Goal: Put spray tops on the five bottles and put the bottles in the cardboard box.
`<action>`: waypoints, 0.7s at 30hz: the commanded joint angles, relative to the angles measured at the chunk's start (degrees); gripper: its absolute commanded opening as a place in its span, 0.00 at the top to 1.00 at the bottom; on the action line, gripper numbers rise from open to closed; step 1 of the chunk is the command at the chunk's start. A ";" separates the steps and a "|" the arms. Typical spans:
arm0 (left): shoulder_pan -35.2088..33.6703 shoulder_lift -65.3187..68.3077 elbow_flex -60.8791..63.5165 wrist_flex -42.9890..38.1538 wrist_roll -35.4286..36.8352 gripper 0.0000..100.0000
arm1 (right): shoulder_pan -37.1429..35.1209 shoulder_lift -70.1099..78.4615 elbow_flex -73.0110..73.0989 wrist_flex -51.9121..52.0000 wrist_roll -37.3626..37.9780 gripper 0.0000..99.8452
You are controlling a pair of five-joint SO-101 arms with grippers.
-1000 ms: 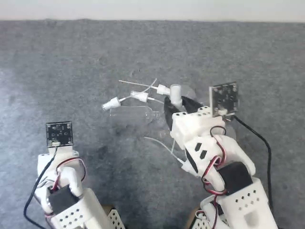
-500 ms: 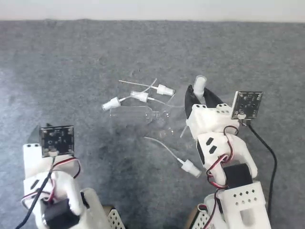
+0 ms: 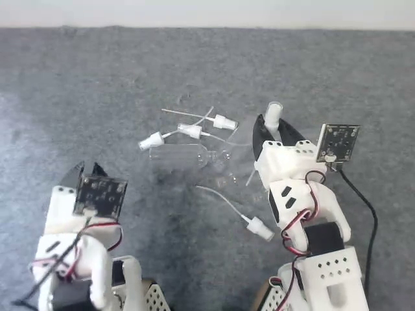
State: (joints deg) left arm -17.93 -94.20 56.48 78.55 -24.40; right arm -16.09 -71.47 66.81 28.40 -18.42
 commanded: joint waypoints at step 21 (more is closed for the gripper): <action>18.55 43.60 -17.27 2.46 -10.02 0.81 | 0.75 -1.19 -0.62 -0.92 -0.70 0.99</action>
State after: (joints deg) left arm -1.14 -54.02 43.03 82.42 -33.89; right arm -16.09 -71.47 66.81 28.40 -18.42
